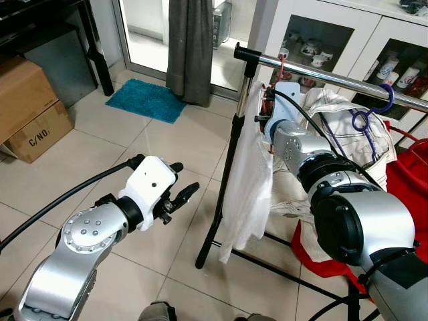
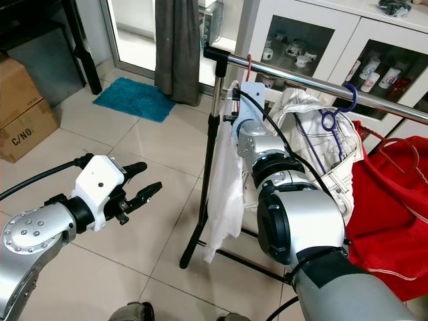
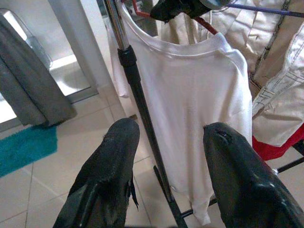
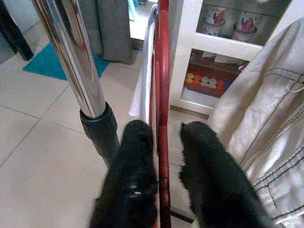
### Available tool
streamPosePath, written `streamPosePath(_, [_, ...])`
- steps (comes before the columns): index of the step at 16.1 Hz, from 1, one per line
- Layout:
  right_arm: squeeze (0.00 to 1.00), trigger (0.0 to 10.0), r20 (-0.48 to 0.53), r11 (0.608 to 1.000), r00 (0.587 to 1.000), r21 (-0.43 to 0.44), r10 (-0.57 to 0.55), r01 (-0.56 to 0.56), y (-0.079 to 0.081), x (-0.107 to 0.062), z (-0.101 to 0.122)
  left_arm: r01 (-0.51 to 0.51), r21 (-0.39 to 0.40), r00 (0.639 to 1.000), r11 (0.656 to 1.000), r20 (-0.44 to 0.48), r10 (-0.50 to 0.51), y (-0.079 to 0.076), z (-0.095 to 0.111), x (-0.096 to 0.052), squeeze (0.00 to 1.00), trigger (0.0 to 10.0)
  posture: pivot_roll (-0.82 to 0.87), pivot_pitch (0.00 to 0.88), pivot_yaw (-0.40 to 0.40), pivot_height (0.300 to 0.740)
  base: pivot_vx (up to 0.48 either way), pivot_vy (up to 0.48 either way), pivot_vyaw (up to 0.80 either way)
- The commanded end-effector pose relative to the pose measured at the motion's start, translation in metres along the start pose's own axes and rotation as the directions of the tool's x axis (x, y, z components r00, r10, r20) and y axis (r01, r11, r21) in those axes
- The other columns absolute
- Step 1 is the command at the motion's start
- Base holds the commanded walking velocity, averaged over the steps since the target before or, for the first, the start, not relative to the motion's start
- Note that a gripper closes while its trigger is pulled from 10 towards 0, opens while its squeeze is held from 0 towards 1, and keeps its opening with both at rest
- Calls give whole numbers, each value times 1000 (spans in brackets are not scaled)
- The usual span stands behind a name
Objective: Hang hanger
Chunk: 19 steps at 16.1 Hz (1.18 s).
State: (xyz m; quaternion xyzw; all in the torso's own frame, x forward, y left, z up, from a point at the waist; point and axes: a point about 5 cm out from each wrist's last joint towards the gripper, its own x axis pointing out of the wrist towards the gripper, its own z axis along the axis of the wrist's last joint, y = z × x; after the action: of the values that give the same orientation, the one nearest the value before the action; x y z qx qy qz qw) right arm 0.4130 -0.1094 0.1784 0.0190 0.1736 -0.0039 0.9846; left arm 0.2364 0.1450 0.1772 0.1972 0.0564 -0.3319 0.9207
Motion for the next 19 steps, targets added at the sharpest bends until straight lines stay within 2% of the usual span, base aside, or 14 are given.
streamPosePath(1, [0, 471, 32, 1000, 999, 0, 6, -6, 1, -1, 9, 21, 10, 1000, 1000, 13, -21, -4, 4, -1, 0, 10000, 15, 119, -76, 740, 0, 0, 0])
streamPosePath(2, [0, 471, 32, 1000, 999, 0, 6, -6, 1, -1, 9, 21, 10, 1000, 1000, 13, -21, -4, 4, -1, 0, 10000, 15, 119, -76, 740, 0, 0, 0])
streamPosePath(3, [0, 0, 39, 1000, 999, -4, 16, -16, 2, -1, 10, 23, 10, 1000, 1000, 14, -23, -4, 4, -1, 0, 10000, 18, 115, -76, 740, 0, 0, 0])
streamPosePath(8, [0, 0, 47, 999, 998, -9, 33, -32, 4, -1, 11, 22, 8, 1000, 1000, 15, -22, -3, 5, 1, 0, 10000, 18, 107, -73, 740, 0, 0, 0])
streamPosePath(13, [0, 0, 67, 998, 996, -29, 62, -61, 3, -1, 15, 8, 2, 999, 1000, 35, -8, -3, 5, 10, 0, 10000, -2, 74, -57, 740, 0, 0, 0])
streamPosePath(17, [0, 0, 111, 995, 991, -84, 68, -58, -7, -1, 23, -134, -32, 989, 990, 57, 135, 6, 2, 19, 0, 10000, -20, 46, -53, 740, 0, 0, 0])
streamPosePath(19, [0, 0, 141, 995, 988, -89, 56, -44, -17, -2, 28, -159, -62, 985, 985, 62, 163, 8, 2, 22, 0, 10000, -25, 33, -48, 740, 0, 0, 0])
